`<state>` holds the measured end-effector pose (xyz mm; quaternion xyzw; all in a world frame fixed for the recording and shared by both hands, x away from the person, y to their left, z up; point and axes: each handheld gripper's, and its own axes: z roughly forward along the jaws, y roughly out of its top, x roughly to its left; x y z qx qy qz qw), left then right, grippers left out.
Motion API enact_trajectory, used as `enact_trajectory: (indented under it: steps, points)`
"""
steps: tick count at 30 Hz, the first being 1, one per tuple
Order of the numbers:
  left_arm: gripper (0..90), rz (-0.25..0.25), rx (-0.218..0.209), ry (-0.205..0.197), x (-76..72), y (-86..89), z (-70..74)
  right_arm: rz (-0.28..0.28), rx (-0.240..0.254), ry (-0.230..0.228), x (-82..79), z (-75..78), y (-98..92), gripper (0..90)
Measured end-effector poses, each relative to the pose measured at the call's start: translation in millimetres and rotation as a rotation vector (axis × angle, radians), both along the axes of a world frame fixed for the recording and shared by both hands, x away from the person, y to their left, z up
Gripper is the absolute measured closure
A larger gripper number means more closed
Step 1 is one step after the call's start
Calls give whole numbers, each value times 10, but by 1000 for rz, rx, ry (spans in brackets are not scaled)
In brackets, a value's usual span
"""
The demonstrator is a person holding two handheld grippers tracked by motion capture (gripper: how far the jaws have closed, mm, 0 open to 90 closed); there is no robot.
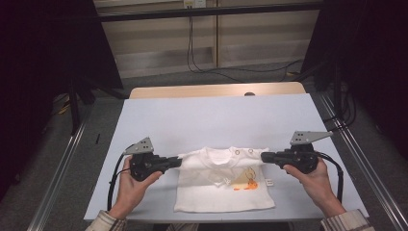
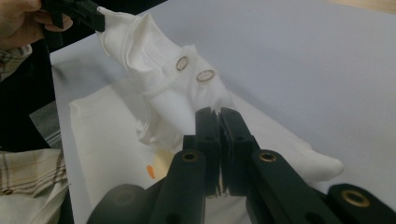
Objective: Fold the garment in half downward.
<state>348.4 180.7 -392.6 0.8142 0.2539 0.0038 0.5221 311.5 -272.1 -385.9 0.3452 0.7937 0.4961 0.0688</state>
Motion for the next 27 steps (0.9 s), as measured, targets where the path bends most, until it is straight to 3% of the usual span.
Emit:
enact_trajectory:
  steps: [10,15,27]
  points:
    - [873,-27,24,15,-96,-5,-53,-1,-4,15,-101,-72,-14,870]
    - [873,-32,14,16,-150,-18,-55,5,-5,10,-165,-74,-20,870]
    - [873,-40,56,46,-197,-6,-159,32,-16,37,-268,-159,11,870]
